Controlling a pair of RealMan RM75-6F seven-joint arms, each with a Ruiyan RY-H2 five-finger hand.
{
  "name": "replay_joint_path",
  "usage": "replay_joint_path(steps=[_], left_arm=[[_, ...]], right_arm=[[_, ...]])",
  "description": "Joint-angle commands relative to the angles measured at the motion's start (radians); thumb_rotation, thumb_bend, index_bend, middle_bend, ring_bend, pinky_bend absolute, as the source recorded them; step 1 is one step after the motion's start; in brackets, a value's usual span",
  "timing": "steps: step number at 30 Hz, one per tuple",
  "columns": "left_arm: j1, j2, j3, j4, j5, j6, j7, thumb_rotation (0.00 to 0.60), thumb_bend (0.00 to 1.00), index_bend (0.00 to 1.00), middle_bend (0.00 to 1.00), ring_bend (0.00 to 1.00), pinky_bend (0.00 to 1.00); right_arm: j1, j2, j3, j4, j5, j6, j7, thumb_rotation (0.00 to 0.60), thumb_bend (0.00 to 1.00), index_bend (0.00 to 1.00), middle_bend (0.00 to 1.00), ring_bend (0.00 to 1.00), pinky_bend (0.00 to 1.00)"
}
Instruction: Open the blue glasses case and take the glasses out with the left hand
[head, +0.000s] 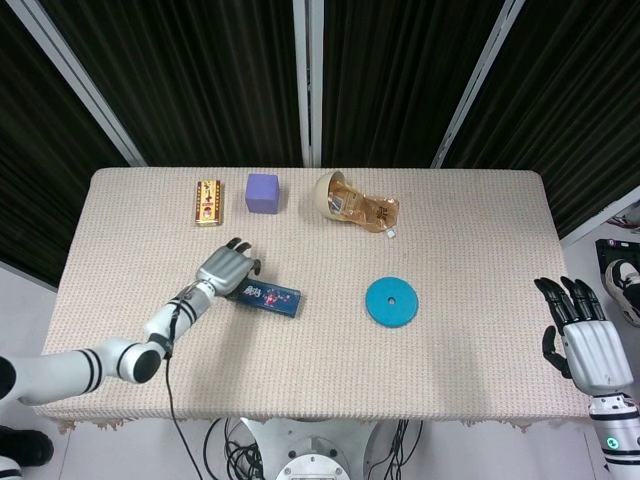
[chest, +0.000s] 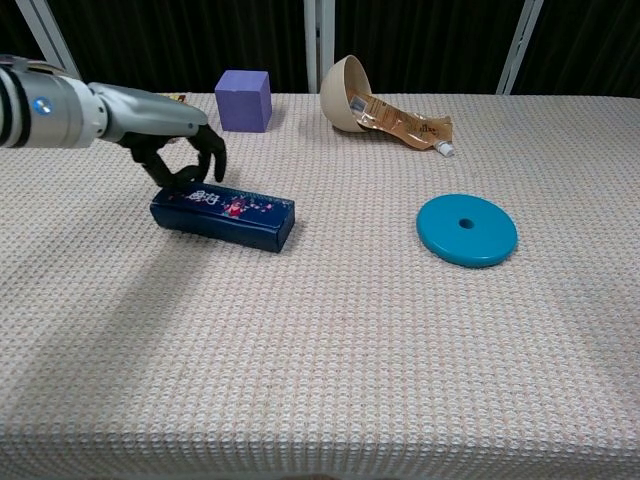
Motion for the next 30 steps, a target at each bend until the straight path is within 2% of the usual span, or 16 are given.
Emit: replay_joint_path(steps=[1,5,11,14,15,18,26,30], left_arm=[[0.035,0.037,0.021,-0.059,-0.038,0.023,-0.022,0.600,0.63,0.34,0.40,0.07,0.00],[0.061,0.064,0.016,-0.113,-0.014,0.040,-0.064,0.600,0.62,0.34,0.41,0.09,0.01],[0.113,0.029,-0.028,-0.137,0.144,0.174,-0.123,0.600,0.52,0.30,0.36,0.09,0.01],[0.119,-0.014,-0.042,-0.115,0.201,0.213,-0.126,0.600,0.38,0.27,0.31,0.09,0.01],[0.117,-0.025,-0.043,-0.110,0.203,0.214,-0.117,0.600,0.34,0.27,0.31,0.09,0.01],[0.105,-0.060,-0.046,-0.103,0.185,0.214,-0.072,0.600,0.31,0.26,0.30,0.09,0.02],[0.099,-0.109,-0.042,-0.107,0.114,0.246,0.038,0.600,0.31,0.24,0.28,0.09,0.02],[0.106,-0.111,-0.036,-0.122,0.097,0.263,0.068,0.600,0.31,0.18,0.23,0.08,0.02]], right_arm=[[0.003,0.000,0.001,-0.002,-0.002,-0.002,-0.002,0.600,0.77,0.00,0.12,0.00,0.00],[0.008,0.000,0.001,-0.006,-0.002,-0.009,-0.006,0.600,0.77,0.00,0.12,0.00,0.00],[0.013,0.001,0.003,-0.010,-0.001,-0.014,-0.009,0.600,0.75,0.00,0.12,0.00,0.00],[0.016,-0.001,0.002,-0.010,-0.005,-0.015,-0.007,0.600,0.73,0.00,0.12,0.00,0.00],[0.016,-0.002,0.002,-0.009,-0.006,-0.015,-0.006,0.600,0.73,0.00,0.12,0.00,0.00],[0.015,-0.004,0.000,-0.002,-0.003,-0.015,0.001,0.600,0.72,0.00,0.12,0.00,0.00],[0.009,-0.006,-0.004,0.016,-0.001,-0.008,0.023,0.600,0.72,0.00,0.12,0.00,0.00],[0.009,-0.009,-0.004,0.024,-0.002,-0.006,0.031,0.600,0.70,0.00,0.12,0.00,0.00]])
